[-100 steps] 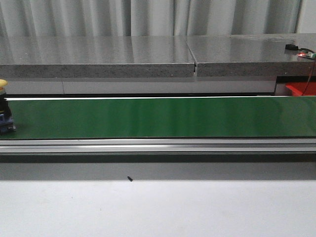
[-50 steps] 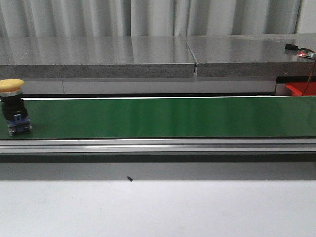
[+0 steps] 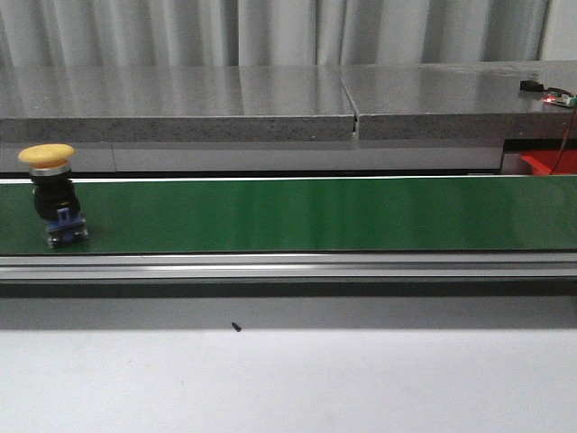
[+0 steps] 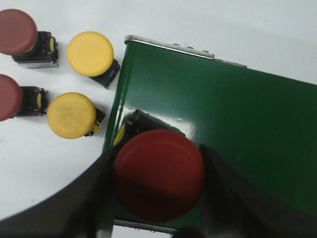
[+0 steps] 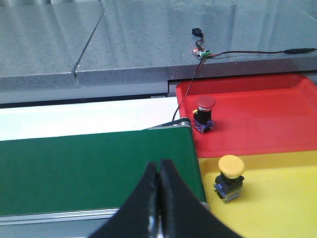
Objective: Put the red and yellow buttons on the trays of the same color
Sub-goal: 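Grasp a red push button from the cluster with the left gripper, then set the red button on the belt and open the left gripper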
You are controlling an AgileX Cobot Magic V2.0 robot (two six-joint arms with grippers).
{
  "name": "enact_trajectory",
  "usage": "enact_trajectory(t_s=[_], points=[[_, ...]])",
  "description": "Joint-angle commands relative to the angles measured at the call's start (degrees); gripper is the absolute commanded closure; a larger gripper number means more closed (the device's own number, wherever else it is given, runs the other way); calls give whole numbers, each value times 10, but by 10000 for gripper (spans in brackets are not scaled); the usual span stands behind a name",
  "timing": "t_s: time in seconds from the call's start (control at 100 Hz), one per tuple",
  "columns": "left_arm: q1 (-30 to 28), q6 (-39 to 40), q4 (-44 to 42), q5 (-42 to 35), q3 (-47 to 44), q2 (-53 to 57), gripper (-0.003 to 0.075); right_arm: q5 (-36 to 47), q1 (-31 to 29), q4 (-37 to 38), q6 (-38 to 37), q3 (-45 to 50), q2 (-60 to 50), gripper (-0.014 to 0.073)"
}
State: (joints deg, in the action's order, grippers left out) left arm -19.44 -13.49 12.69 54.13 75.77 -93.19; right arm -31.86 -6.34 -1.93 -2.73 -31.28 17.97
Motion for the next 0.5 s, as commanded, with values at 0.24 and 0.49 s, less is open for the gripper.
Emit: enact_trajectory(t_s=[0.24, 0.49], points=[[8, 0, 15, -14, 16, -7, 493, 40, 1, 3, 3, -15, 3, 652], [8, 0, 15, -6, 16, -8, 312, 40, 1, 3, 3, -15, 3, 652]])
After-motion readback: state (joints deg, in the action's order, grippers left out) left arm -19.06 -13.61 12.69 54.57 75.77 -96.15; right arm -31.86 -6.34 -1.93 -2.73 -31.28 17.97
